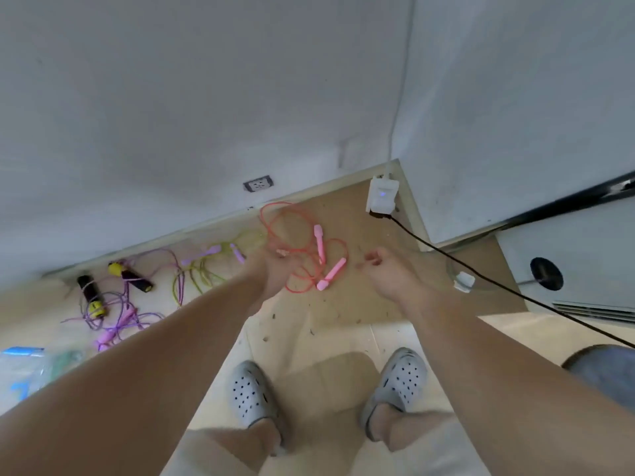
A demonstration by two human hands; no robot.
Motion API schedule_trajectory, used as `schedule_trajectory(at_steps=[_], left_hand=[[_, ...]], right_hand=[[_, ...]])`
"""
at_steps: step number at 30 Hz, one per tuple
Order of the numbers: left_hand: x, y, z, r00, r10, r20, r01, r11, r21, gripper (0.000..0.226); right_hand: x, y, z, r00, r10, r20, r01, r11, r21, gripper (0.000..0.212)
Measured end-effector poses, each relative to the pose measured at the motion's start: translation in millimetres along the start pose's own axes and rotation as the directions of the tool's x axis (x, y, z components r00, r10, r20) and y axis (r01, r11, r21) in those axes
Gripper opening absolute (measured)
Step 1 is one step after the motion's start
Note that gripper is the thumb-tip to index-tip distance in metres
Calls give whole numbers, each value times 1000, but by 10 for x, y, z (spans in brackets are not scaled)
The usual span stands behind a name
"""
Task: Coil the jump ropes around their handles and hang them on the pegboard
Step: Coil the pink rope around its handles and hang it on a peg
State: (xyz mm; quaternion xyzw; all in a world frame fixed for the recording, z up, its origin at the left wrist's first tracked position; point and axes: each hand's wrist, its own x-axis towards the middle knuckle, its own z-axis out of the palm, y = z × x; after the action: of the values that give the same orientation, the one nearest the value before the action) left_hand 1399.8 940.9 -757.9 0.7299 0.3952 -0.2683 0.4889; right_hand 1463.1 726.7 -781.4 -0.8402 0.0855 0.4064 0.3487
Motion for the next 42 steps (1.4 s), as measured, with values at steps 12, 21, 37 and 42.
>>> schedule_trajectory(at_steps=[12, 21, 37, 42], left_hand=[[2397, -1329, 1014, 967, 159, 200, -253, 702, 666, 67], [3310, -2008, 1533, 873, 168, 459, -485, 410, 772, 86], [3392, -2211, 1334, 927, 369, 65, -329, 720, 611, 24], [3401, -2299, 1237, 924, 372, -90, -306, 859, 410, 37]], right_hand=[[2129, 1373, 1234, 994, -44, 100, 72, 952, -299, 28], [2909, 1820, 1929, 910, -271, 314, 414, 554, -722, 60], [2949, 2141, 1721, 984, -63, 169, 139, 860, -490, 20], [3132, 2219, 1608, 992, 99, -77, -118, 949, -291, 30]])
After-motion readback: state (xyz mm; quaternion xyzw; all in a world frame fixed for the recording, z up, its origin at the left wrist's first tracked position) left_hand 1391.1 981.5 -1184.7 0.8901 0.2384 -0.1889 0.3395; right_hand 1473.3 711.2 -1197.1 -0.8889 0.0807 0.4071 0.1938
